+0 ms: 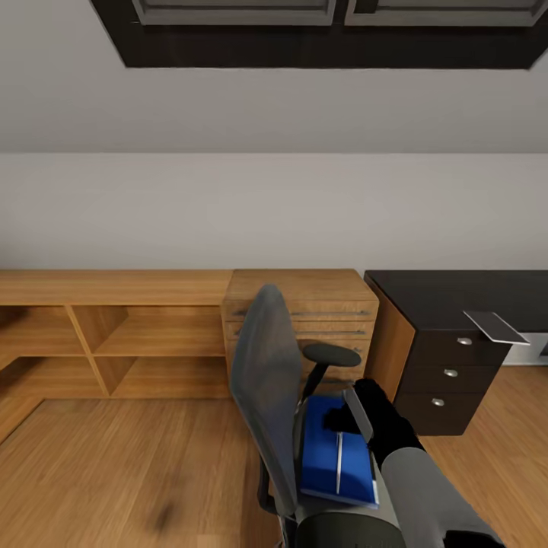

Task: In the bedroom, organize the workspace by keeping the computer under the desk, ensuring the monitor is on the desk, placing the keyboard on the desk next to the monitor, placing the mouse on the desk next to the keyboard, moving the folder from the swivel chair onto the desk next to the mouse, stacking the notebook on top of the folder with the pen on top of the notebook, and positioning the swivel chair next to the desk.

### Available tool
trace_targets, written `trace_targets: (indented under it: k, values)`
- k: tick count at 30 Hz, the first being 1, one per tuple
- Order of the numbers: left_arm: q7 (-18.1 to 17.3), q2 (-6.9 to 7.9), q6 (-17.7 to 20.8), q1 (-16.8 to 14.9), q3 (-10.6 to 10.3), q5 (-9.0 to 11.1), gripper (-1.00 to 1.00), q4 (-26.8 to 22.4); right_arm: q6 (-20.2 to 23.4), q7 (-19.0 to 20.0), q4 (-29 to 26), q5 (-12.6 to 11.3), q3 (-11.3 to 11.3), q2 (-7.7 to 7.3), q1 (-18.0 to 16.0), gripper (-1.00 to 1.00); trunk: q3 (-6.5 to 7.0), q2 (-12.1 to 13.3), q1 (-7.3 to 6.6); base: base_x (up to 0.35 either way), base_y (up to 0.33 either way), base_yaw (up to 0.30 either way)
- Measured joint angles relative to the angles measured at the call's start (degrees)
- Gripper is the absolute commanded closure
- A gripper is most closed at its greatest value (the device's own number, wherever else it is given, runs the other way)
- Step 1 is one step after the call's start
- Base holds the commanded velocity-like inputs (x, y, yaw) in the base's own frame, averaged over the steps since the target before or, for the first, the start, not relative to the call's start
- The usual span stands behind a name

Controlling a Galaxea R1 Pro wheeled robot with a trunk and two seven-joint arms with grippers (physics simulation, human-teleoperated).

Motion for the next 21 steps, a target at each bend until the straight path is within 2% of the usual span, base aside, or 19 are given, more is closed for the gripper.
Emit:
trace_targets:
  k: [11,16,21]
  values:
    - [0.0,0.06,0.0,0.0,0.0,0.0,-1.0,0.0,0.2,0.1,8.7,-0.2,-0.3,0.23,-5.2,-1.0,-1.98,-4.4,2.42,0.0,0.0,0.0]
    - [0.1,0.07,-0.1,0.0,0.0,0.0,-1.0,0.0,0.3,0.1,11.5,-0.1,-2.2,0.16,-7.1,-1.0,-2.87,-6.4,3.51,0.0,0.0,0.0]
    - [0.1,0.02,-0.2,0.0,0.0,0.0,-1.0,0.0,0.2,0.1,14.0,-0.2,-2.7,-0.04,-9.3,-1.0,-3.77,-8.4,4.61,0.0,0.0,0.0]
